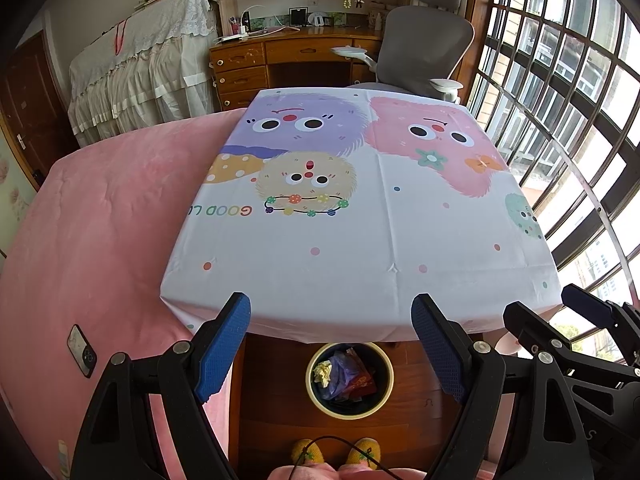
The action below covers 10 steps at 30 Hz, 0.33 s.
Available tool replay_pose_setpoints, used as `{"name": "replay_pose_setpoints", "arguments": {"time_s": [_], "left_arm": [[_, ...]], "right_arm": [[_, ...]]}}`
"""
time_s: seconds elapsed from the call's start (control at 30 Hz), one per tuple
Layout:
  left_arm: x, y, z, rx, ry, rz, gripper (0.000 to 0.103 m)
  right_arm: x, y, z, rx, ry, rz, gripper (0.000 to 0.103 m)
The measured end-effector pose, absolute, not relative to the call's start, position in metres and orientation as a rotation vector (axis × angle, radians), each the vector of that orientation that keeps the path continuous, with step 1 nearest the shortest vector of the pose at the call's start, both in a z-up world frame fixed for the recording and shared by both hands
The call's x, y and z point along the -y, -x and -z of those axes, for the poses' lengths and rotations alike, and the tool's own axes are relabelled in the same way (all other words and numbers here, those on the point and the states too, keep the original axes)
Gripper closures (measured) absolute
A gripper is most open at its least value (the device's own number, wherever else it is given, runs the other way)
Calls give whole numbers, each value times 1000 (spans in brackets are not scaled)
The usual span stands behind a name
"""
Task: Collect trash
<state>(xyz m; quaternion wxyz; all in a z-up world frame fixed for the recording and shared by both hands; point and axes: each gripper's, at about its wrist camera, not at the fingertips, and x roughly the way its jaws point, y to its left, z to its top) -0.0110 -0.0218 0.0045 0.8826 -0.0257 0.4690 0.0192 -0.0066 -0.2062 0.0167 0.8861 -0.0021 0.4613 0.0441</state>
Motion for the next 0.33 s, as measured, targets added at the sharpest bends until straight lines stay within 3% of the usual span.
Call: {"name": "replay_pose_setpoints", "arguments": {"time_s": [0.33], "left_arm": [[18, 12, -3, -984, 58, -41, 19]], "right_arm": [[206, 7, -18, -960, 5, -92, 28]]}}
